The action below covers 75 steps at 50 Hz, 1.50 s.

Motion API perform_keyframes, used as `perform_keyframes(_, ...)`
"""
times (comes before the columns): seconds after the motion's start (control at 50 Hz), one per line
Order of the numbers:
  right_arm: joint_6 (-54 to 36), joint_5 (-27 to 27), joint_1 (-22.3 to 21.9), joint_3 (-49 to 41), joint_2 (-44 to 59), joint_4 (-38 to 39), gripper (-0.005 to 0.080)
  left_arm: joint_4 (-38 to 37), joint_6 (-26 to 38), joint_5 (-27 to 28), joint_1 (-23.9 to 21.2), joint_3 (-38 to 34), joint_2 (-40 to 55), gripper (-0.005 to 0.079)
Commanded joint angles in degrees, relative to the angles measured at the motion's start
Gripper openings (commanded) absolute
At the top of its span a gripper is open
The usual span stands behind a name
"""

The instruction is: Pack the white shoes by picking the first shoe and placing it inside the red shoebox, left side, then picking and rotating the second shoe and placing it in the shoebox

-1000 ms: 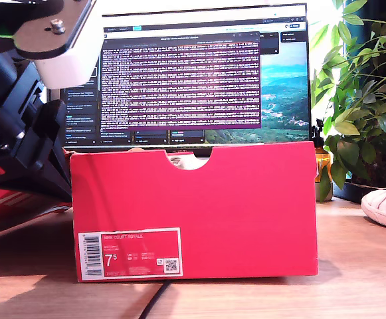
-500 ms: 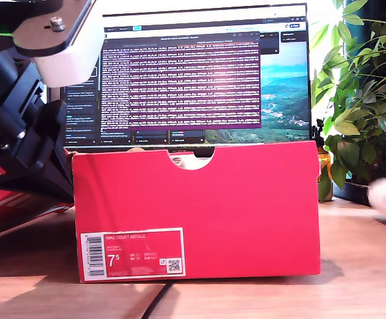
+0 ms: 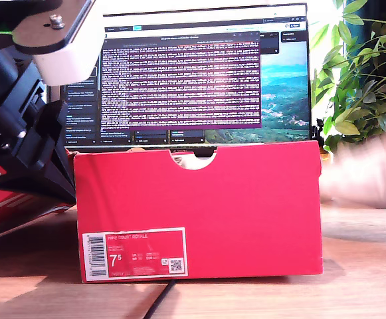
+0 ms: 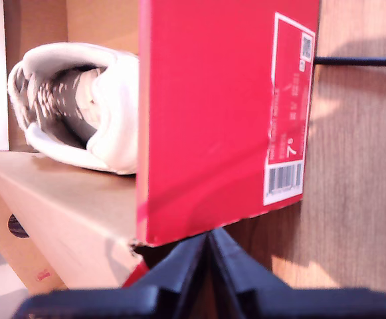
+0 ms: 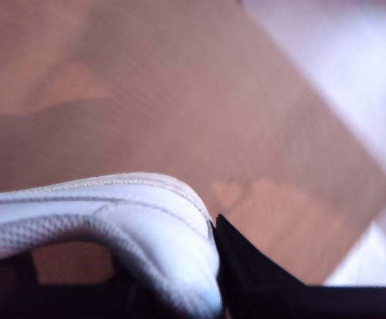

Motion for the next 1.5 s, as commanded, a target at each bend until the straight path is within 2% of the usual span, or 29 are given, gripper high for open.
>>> perform_keyframes(0.0,-20.7,-1.1,0.0,5.0,-0.9,-1.0,-0.0013,1.0,-0.4,0.7,-0.1,0.3,0.2,-0.0016)
perform_keyframes(0.14,-41.7,-5.6,0.0,13.8,-0.9,-6.1,-0.0013,1.0,-0.4,0.7,-0.1,0.3,0.2,-0.0016)
perform_keyframes(0.2,-45.1,-7.0,0.0,16.9,-0.9,-6.5,-0.0013,1.0,-0.4,0.7,-0.1,0.3,0.2,-0.0016)
perform_keyframes(0.36,-62.5,-13.5,1.0,23.1,-0.9,-6.6,-0.0013,1.0,-0.4,0.7,-0.1,0.3,0.2,-0.0016)
perform_keyframes(0.42,-64.2,-16.0,2.3,24.4,-0.9,-4.8,-0.0013,1.0,-0.4,0.7,-0.1,0.3,0.2,-0.0016)
perform_keyframes(0.48,-70.0,-18.3,3.5,24.8,-0.9,-2.2,-0.0013,1.0,-0.4,0.7,-0.1,0.3,0.2,-0.0016)
perform_keyframes(0.78,-87.3,-21.4,12.6,24.8,1.7,12.0,-0.0013,1.0,-0.4,0.7,-0.1,0.3,0.2,-0.0016)
perform_keyframes(1.0,-91.8,-21.2,18.0,25.4,6.1,18.3,-0.0013,1.0,-0.4,0.7,-0.1,0.3,0.2,-0.0016)
perform_keyframes(1.28,-90.5,-19.4,23.1,28.5,10.5,28.1,-0.0013,1.0,-0.4,0.7,0.0,0.3,0.2,-0.0016)
perform_keyframes(1.48,-89.0,-19.7,24.5,32.5,12.2,30.3,-0.0013,1.0,-0.4,0.7,-0.1,0.3,0.2,-0.0016)
